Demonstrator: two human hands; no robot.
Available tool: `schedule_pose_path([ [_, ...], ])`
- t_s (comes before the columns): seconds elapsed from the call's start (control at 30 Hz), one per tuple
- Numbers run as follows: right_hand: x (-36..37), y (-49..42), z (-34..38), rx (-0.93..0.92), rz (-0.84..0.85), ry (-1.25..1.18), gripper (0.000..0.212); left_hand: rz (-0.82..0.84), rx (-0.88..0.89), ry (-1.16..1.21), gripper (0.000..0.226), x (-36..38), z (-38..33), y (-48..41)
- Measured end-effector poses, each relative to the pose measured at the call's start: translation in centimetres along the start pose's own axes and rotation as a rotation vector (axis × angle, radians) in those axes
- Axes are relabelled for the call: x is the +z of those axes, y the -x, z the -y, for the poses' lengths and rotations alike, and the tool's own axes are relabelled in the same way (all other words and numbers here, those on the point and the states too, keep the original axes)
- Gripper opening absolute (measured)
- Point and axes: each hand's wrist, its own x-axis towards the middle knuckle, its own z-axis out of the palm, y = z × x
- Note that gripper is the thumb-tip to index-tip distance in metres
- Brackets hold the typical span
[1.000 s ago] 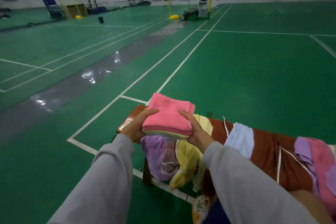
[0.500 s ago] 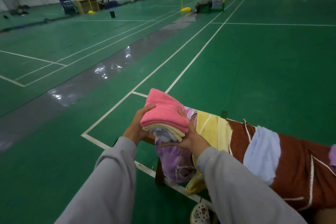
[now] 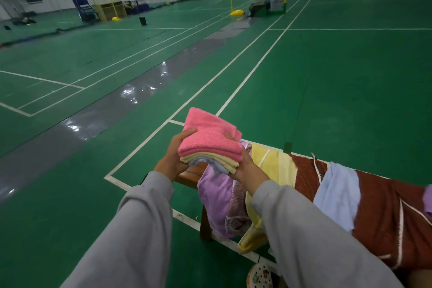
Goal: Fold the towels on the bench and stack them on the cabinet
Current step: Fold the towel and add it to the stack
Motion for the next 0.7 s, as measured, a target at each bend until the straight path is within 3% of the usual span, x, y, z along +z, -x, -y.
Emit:
schedule_pose_path([
  [0.1,-0.6,-0.7,1.2,-0.045,-0.166,0.175,0.055,-0.044,-0.013,-0.09,0.044,-0.9,-0.1,-0.6],
  [0.17,-1.9,-1.9,1.8,-0.071,-0.268,0.278,0.087,-0.095,-0.019,-0.178,0.062,-1.7,0.1,-1.2],
  [0.2,-1.9,-1.8,2.1,-0.094,-0.29,0.345,0.092,-0.115,-0.015,-0.243,0.07,-2.0,0.2,-1.6],
  [0.3,-1.7,-1.1,2.6,-0.157,-0.304,0.572,0.058,-0.132,-0.019,-0.453,0.083,-3.5,0.8,-2.8],
  [0.4,-2.2,-1.9,2.1,-0.082,-0.344,0.875,0.066,-0.119,-0.157,-0.482,0.07,-5.3,2.0,-3.1],
  [0.53,-3.2,-3.4,0.9,0.06,-0.356,1.241,0.044,-0.112,-0.339,-0.47,0.086,-7.9,3.9,-4.0],
  [0.63,-3.4,-5.5,0.6,0.127,-0.377,1.296,0.041,-0.18,-0.321,-0.489,0.089,-9.5,4.1,-5.9],
  [0.7,-3.2,-7.6,0.5,0.164,-0.407,1.231,0.033,-0.272,-0.247,-0.588,0.072,-9.8,3.4,-7.5],
])
